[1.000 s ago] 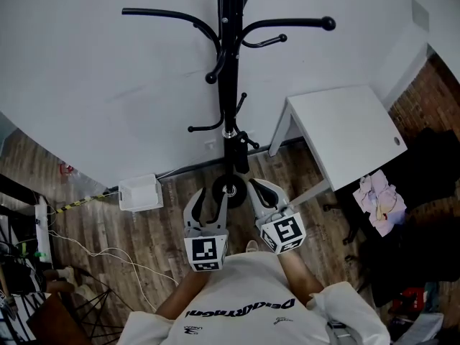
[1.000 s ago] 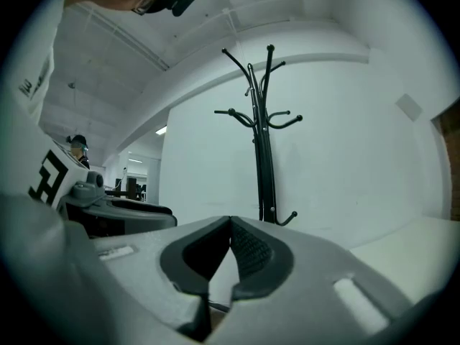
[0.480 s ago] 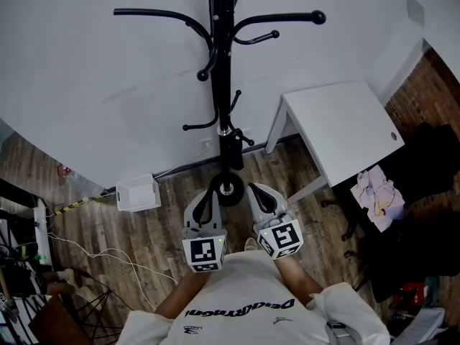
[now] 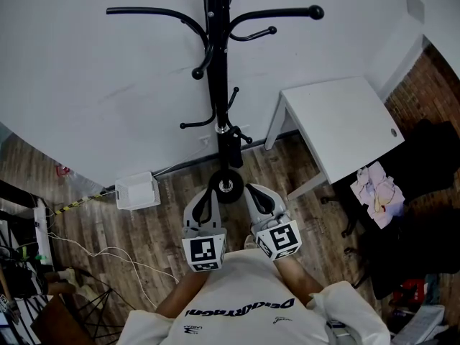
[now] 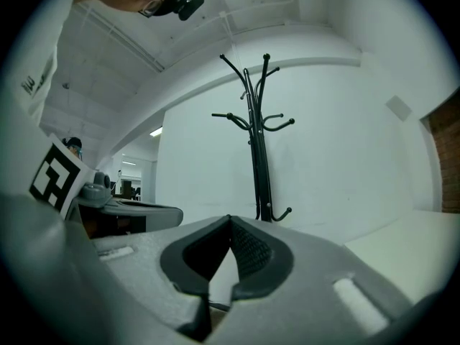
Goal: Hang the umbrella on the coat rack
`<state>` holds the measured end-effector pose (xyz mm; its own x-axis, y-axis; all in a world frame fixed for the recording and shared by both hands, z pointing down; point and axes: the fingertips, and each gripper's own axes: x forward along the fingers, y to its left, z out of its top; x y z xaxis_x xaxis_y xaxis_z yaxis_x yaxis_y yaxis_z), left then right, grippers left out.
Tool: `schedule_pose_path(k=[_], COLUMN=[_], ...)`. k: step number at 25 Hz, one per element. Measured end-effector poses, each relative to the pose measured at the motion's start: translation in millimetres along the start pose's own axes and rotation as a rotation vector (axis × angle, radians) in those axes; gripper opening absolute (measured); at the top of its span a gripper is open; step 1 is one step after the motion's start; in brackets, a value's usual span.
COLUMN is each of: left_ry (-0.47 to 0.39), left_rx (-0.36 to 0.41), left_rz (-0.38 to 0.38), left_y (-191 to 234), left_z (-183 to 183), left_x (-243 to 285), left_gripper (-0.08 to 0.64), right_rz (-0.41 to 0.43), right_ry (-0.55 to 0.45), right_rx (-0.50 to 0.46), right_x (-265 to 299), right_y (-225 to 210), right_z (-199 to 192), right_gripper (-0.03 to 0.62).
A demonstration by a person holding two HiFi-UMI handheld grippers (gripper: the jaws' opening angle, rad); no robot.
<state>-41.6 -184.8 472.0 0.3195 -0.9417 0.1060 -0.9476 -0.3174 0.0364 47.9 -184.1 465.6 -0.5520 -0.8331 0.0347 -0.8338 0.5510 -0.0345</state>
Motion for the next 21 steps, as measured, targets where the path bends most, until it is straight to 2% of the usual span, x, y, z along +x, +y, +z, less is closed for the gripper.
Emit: schedule_pose_path(k=[13,21], left_ry=[0.018,0.032], left_rx=[-0.016,0.002], left_rz=[-0.020,-0.008], left_y=[-7,-7], left_z=[-9,-17], left_x=[9,15], left_gripper=[-0.003,-0.003], right_rz=[-0.003,-0.004], right_ry=[0.030,0.030], right_rx=[0.029,0.030], right_x=[1,2], right_y=[-10,-18], right_z=[-14,-16], right_gripper=[-0.005,-0.005])
